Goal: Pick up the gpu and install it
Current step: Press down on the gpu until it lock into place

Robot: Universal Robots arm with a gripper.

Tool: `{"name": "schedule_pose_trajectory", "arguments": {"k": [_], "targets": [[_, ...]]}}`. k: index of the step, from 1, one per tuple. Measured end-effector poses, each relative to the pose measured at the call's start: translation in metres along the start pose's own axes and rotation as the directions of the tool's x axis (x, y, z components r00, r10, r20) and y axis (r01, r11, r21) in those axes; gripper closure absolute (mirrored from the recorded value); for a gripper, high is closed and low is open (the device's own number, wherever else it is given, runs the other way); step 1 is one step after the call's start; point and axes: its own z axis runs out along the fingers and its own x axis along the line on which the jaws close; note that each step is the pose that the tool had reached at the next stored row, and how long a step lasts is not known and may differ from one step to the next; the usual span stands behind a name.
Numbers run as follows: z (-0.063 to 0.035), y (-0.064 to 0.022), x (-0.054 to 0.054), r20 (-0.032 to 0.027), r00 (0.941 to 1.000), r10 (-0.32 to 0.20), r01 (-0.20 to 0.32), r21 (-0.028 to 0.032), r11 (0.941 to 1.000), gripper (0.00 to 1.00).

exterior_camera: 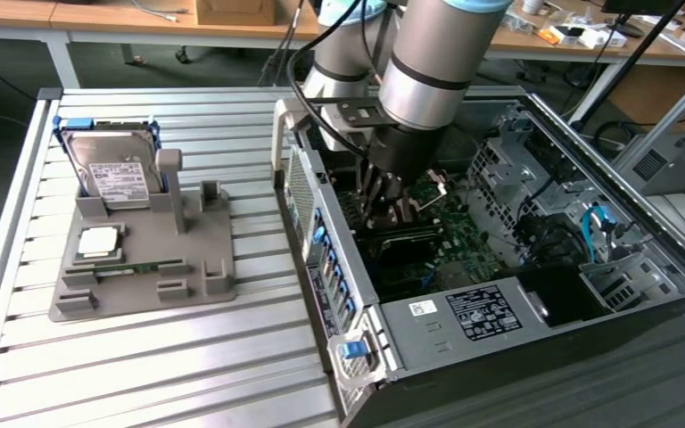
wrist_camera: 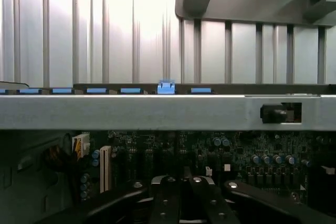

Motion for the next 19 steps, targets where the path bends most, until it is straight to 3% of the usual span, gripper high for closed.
{"name": "schedule_pose_trajectory", "arguments": {"k": [3,5,9,12,19], "targets": [[-0.0005,-0.0099,0.0,0.0,1.0,0.0,0.0,-0.0061,1.0,0.89],[-0.0005,-0.0115,0.0,0.0001,1.0,-0.001,0.001,-0.0082,1.0,0.89],[0.0005,-0.0116,-0.007,0.0,1.0,-0.002,0.002,-0.0086,1.0,0.89],[0.0031,-0.0071,-0.008,-0.0001,1.0,-0.003,0.003,-0.0086,1.0,0.89],[0.0152,-0.004,-0.009,-0.0002,1.0,-0.004,0.004,-0.0086,1.0,0.89]]}}
